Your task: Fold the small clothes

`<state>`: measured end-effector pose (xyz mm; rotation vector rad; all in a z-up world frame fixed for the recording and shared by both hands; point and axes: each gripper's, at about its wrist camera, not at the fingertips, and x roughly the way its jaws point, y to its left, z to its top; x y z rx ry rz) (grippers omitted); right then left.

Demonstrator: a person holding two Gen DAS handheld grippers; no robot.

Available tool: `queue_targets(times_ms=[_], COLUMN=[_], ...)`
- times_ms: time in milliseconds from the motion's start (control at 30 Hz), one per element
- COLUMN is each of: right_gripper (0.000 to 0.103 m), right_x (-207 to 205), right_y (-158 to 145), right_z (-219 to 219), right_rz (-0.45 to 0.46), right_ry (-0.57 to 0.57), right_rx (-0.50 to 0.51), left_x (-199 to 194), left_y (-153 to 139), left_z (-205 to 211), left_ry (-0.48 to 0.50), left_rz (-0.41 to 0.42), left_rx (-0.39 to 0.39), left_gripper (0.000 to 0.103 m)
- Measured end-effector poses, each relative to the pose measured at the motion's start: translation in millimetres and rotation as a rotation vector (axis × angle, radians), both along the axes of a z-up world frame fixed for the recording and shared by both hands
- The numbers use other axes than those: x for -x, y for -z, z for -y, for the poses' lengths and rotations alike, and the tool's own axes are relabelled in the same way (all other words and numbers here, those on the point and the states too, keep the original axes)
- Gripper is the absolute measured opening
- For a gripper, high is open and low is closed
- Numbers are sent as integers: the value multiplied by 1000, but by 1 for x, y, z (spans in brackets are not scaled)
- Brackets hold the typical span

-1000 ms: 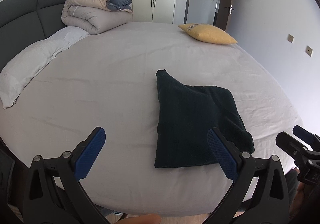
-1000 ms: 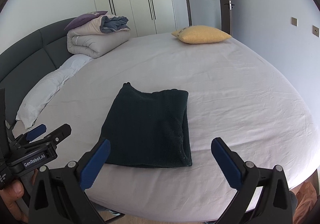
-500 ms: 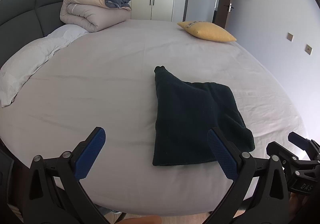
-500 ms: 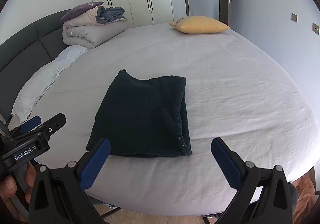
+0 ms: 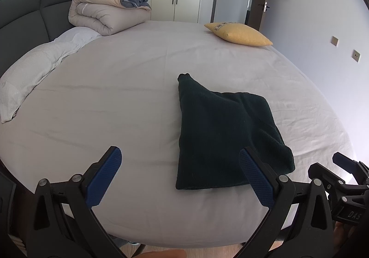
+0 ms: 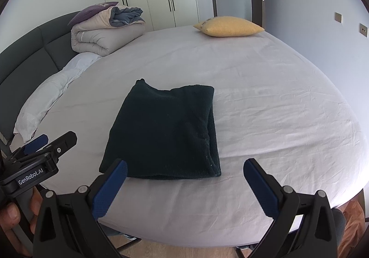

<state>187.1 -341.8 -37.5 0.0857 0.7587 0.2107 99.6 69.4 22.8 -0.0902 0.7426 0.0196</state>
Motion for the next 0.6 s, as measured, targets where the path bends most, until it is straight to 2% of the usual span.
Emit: queue_targets(times_ms=[600], right_gripper=[103], right_x=[4], right_y=[3], right_z=[-3], right_rz=[-6], right_ry=[3], right_rx=[-2], left_x=[-1], left_y=[7], left_z=[0], left_ry=[4], left_rz=[-13], left_rx=[-1], left_gripper=[103])
